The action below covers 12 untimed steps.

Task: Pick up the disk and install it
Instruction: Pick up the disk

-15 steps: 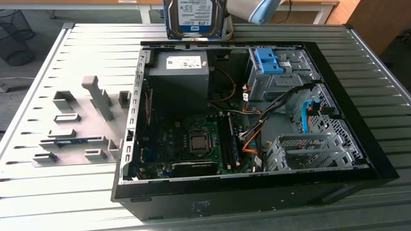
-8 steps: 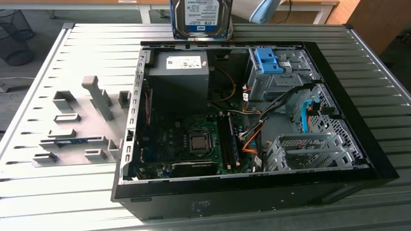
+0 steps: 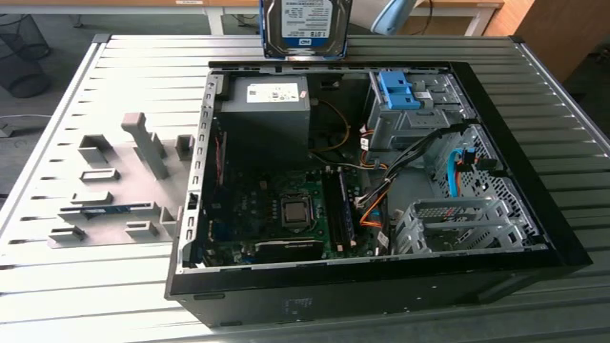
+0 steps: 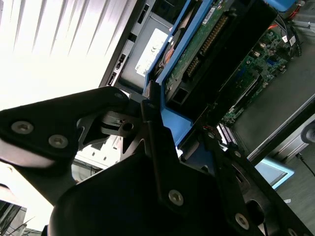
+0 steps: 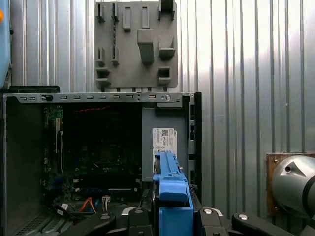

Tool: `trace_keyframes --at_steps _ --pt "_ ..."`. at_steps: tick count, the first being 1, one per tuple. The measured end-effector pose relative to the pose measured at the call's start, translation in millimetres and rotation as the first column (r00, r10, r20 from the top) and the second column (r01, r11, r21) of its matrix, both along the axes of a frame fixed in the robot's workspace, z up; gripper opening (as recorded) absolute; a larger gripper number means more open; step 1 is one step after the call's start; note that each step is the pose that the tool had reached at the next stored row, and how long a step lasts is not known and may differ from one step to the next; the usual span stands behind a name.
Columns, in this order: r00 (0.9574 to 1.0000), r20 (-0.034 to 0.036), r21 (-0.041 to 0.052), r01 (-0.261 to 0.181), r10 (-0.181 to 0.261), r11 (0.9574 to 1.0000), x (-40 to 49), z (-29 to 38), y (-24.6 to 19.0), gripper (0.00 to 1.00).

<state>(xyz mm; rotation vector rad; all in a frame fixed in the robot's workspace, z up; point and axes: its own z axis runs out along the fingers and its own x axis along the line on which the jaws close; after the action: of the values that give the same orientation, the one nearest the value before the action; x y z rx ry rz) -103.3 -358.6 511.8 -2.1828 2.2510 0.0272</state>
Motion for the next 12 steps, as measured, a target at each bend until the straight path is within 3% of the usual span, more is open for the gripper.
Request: trace_keyframes --at_steps 6,12 --pt "1.0 0.0 -0.0008 0.0 0.0 1.0 0.1 0.0 -1.6 0.37" --pt "1.0 0.0 -0.0056 0.0 0.0 1.0 0.1 0.0 -9.0 0.37"
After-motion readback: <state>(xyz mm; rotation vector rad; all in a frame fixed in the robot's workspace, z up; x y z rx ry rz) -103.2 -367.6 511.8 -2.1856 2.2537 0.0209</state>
